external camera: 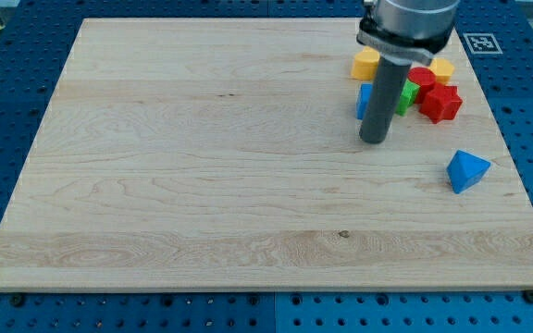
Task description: Move the blue triangle to the left of the red star
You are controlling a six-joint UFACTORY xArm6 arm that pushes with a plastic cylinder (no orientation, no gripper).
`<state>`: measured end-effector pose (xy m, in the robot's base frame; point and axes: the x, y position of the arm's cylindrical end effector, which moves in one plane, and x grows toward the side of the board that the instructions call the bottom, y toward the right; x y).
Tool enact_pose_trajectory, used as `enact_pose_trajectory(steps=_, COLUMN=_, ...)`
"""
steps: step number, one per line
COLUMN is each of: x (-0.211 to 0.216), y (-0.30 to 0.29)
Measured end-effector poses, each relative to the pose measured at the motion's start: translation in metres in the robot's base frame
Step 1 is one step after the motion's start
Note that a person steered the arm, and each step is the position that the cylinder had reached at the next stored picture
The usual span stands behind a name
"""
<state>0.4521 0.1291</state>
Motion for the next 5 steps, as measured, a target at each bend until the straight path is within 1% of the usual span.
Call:
enact_pose_trajectory(steps=1, x=0.069, y=0.001)
enact_pose_trajectory(steps=2, x=0.108, y=0.042)
enact_pose_trajectory(steps=3, x=0.101, y=0.102)
enact_pose_trajectory(steps=4, x=0.096, y=0.111)
enact_pose_trajectory(steps=5, x=0.082, y=0.101)
